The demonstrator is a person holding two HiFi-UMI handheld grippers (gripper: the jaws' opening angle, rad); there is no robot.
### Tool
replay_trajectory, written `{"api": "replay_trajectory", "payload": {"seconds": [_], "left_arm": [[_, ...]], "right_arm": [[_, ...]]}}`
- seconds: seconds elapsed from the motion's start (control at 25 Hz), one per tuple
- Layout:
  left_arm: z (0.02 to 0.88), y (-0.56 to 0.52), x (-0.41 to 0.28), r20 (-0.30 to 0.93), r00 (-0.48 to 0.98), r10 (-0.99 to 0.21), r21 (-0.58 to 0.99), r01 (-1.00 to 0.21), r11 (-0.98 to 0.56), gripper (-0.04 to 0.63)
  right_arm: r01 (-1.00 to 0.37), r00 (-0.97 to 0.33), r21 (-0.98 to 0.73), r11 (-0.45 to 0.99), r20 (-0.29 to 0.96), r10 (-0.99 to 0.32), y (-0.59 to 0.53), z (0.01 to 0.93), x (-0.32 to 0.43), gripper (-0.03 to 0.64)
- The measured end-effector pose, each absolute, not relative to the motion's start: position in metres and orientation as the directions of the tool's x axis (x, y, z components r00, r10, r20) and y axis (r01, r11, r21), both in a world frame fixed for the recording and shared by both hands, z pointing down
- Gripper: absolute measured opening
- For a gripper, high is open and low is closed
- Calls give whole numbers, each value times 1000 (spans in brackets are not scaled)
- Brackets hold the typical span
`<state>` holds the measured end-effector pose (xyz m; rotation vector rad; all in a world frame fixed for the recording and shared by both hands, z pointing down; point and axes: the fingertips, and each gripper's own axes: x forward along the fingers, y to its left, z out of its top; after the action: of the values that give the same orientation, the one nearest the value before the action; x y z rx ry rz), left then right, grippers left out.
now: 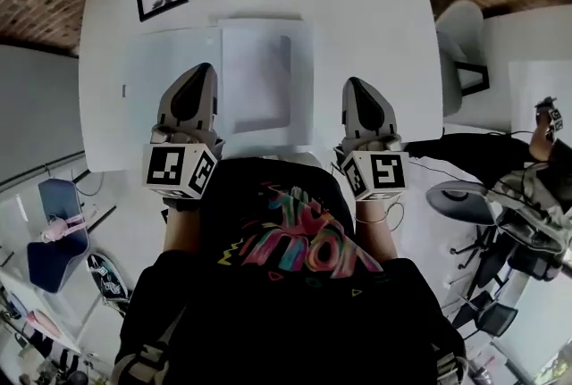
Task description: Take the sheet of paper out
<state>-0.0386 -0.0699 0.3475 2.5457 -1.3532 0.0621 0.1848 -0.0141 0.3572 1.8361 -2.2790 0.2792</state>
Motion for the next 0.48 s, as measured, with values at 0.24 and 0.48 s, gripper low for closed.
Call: {"api": "replay_trajectory", "payload": {"seconds": [0.24,0.48], "left_arm": [[357,-59,-36,199,499,-844,231,-860,-454,26],[366,-69,-43,237,482,-843,236,-871,-432,26]], "right_arm": [[-945,-323,-31,326,250,-913,-38,360,185,17],[-932,-359,-43,361,269,-894,-55,364,171,17]]}}
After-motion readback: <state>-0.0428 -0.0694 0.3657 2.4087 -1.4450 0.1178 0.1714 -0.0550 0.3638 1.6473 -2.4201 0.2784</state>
